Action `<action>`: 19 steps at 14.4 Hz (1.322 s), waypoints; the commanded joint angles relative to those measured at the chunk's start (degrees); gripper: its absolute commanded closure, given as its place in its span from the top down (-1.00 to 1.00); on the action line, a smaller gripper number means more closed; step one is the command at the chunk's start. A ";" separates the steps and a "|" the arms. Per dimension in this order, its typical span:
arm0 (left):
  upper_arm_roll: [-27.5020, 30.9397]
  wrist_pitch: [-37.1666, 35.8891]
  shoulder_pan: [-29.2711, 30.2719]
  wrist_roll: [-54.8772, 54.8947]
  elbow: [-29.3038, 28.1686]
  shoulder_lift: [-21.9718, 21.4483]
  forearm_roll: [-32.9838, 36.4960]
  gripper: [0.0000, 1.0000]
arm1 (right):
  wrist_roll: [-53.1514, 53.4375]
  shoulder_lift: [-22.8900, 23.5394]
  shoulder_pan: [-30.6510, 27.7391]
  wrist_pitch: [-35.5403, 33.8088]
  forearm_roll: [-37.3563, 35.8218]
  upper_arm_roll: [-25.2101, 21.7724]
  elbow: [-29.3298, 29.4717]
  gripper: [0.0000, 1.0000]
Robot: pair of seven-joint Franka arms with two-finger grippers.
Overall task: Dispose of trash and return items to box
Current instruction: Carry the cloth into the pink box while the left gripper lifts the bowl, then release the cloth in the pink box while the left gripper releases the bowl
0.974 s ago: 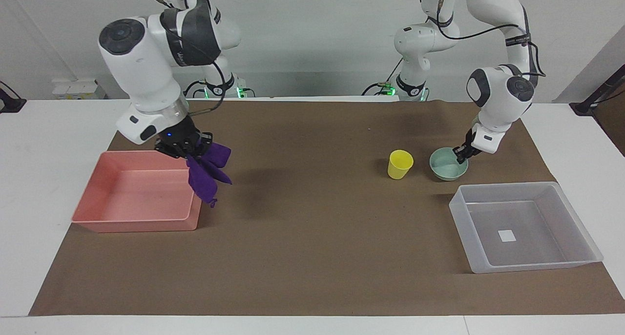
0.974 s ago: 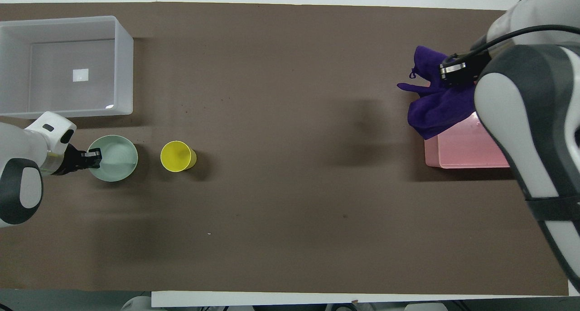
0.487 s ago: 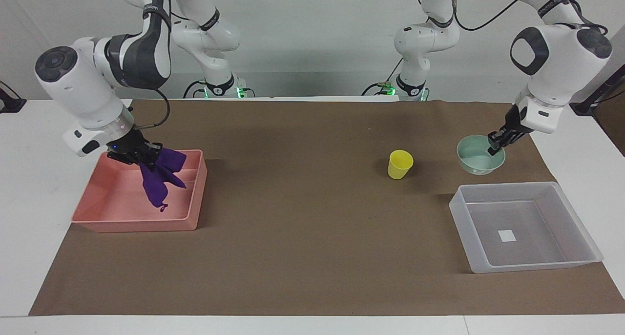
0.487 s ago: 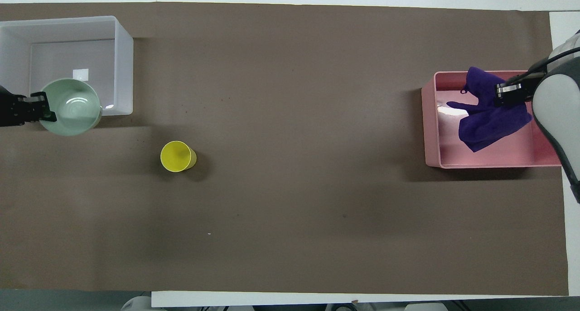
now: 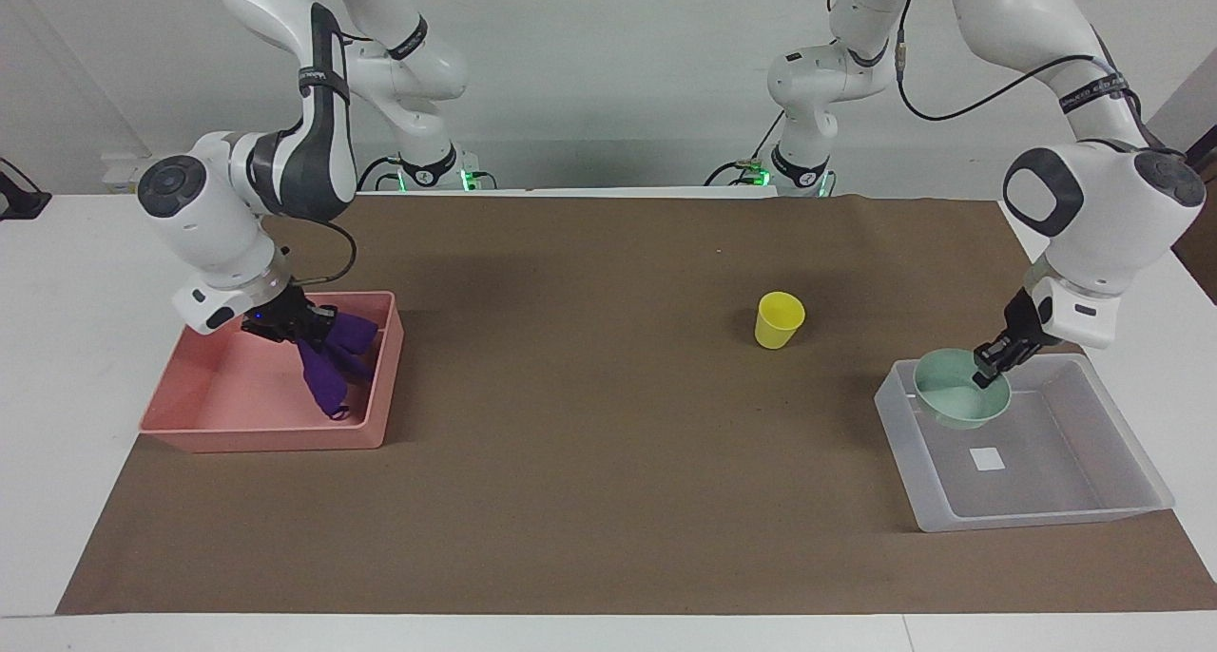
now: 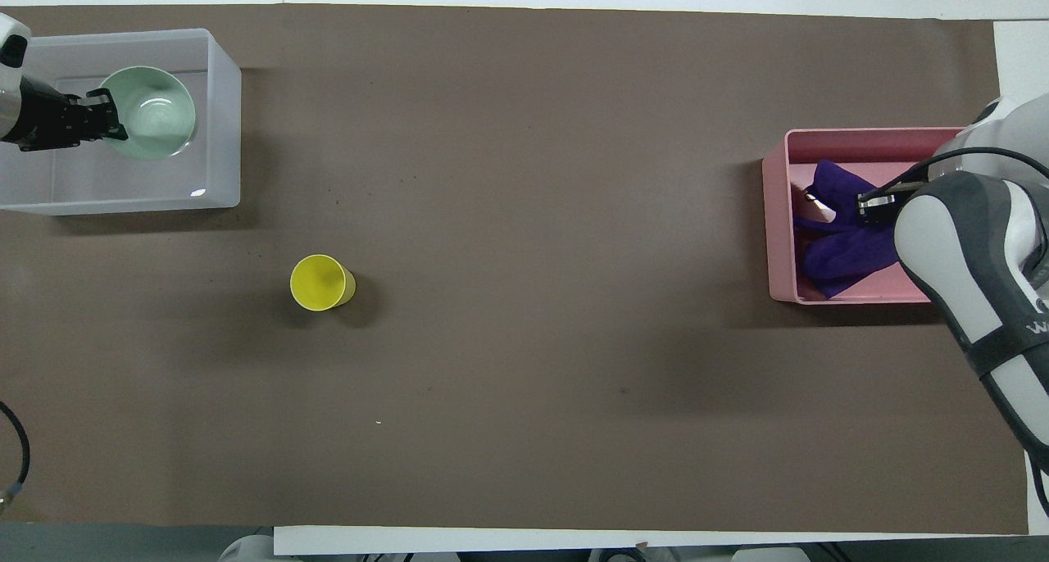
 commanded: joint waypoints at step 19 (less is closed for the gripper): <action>0.97 -16.30 -15.27 -10.93 -22.29 -23.42 5.69 0.92 | 7.97 -10.39 8.15 -32.45 0.36 1.36 15.87 0.98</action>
